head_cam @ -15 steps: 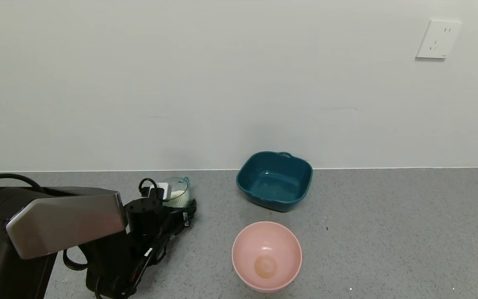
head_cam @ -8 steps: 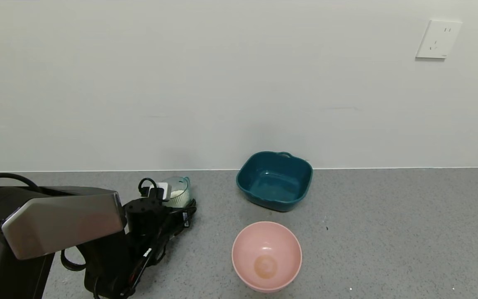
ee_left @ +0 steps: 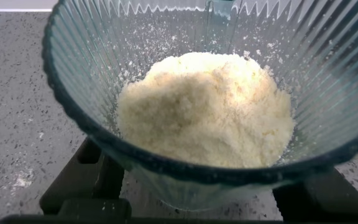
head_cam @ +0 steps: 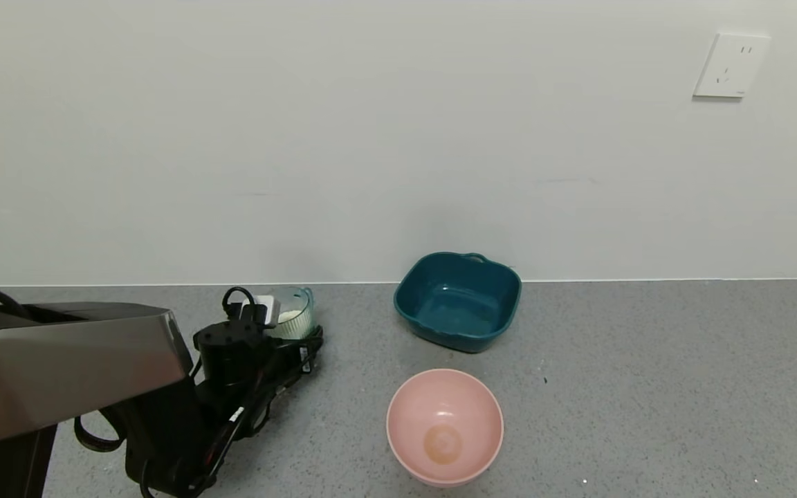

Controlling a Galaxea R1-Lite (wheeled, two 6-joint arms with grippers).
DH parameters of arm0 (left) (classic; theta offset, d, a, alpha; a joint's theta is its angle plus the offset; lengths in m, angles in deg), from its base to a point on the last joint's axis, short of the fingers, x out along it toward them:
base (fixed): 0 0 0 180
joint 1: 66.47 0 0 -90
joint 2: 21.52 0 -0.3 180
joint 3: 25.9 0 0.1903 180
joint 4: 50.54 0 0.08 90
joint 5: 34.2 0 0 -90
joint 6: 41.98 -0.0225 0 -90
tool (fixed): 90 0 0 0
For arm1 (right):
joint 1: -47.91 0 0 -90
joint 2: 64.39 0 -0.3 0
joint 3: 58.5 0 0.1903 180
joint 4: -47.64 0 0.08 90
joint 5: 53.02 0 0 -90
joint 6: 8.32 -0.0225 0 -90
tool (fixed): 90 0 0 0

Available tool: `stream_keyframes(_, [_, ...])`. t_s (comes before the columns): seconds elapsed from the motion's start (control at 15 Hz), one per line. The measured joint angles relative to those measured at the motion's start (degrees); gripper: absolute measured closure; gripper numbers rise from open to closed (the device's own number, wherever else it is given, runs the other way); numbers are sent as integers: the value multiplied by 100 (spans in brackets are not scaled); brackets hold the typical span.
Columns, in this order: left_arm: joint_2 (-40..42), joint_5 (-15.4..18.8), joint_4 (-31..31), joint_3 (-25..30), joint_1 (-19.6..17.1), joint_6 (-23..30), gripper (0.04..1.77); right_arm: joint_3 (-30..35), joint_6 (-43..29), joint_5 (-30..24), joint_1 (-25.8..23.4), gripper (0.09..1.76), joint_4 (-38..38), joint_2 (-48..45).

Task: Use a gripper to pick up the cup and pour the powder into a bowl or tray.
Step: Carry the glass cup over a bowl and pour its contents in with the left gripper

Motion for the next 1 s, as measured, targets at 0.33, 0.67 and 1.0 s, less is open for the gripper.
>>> stream_keyframes(0.33, [869,-22,-1413,-161,0,-21,50,0,0,2,0,14,0,0])
stream_keyframes(0.67, [1818,-201,-3329,-1206,15,-340,50,0,2,2,0,14,-2,0])
stream_keyframes(1.0, [2244,-724,-4768,-2484,315,-749,50,0,2,2,0,14,0,0])
